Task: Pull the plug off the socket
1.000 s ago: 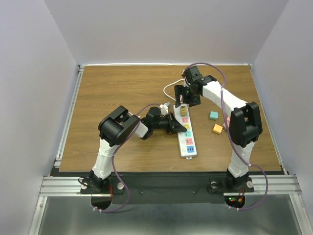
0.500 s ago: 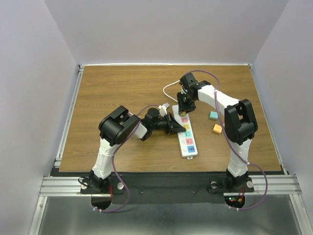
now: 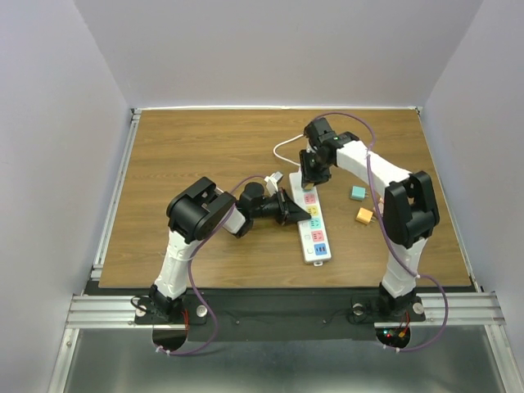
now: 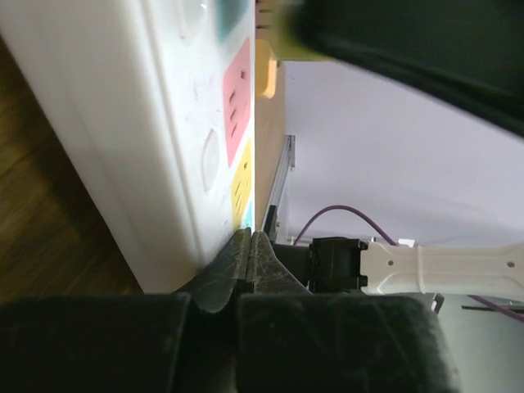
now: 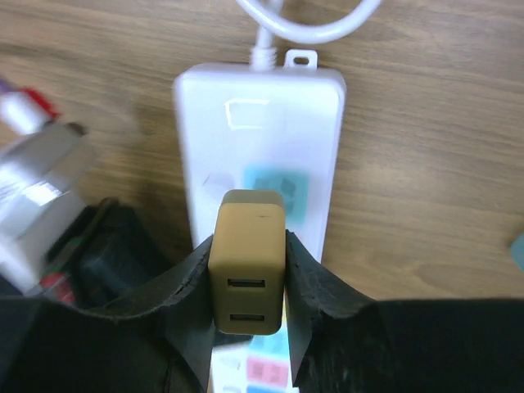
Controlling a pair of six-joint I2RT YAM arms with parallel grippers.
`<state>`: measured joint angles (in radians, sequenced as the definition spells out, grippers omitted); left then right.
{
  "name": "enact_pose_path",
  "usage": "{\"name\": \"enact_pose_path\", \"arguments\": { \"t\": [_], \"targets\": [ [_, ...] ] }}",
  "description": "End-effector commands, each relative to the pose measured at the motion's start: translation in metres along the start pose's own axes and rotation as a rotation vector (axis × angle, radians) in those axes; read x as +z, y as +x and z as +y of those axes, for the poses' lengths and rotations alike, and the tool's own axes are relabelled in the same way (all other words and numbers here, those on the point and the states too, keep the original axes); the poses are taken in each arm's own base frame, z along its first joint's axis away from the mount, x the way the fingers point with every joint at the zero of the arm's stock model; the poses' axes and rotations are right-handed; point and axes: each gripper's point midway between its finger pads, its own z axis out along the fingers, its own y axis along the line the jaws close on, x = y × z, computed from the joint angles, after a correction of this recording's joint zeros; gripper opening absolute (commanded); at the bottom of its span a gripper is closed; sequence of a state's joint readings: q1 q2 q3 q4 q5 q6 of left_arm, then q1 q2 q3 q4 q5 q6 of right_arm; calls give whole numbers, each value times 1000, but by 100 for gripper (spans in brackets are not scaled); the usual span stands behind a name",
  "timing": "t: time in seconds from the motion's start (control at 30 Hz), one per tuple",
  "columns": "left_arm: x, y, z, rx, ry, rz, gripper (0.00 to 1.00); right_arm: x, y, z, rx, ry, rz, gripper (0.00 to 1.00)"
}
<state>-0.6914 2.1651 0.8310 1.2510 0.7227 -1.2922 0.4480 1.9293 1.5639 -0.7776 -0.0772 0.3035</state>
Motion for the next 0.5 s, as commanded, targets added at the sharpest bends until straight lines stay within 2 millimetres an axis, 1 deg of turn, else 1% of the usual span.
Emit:
{"name": "enact_pose_path", "arguments": {
  "t": [0.0, 0.03, 0.13, 0.3, 0.33, 0.37, 0.43, 0.47],
  "targets": [
    [-6, 10, 55, -89, -151, 7, 0, -82, -58, 29, -12, -74, -259, 0],
    [-6, 9, 54, -92, -147, 5, 0, -85, -58, 26, -11, -62, -260, 0],
    [-6, 9, 54, -97, -145, 3, 0, -87, -58, 25, -10, -55, -261, 1],
    [-6, 8, 50, -94, -136, -7, 0, -71, -48, 17, -3, -18, -223, 0],
    [-7, 7, 49, -93, -133, -8, 0, -69, -47, 12, 8, 5, -224, 0],
    [-7, 7, 47, -90, -130, -8, 0, -71, -48, -2, 24, 79, -246, 0],
    [-8, 6, 42, -78, -123, -13, 0, -71, -41, -20, 59, 165, -257, 0],
    [-8, 7, 41, -76, -124, -12, 0, -74, -42, -36, 78, 248, -284, 0]
  ]
}}
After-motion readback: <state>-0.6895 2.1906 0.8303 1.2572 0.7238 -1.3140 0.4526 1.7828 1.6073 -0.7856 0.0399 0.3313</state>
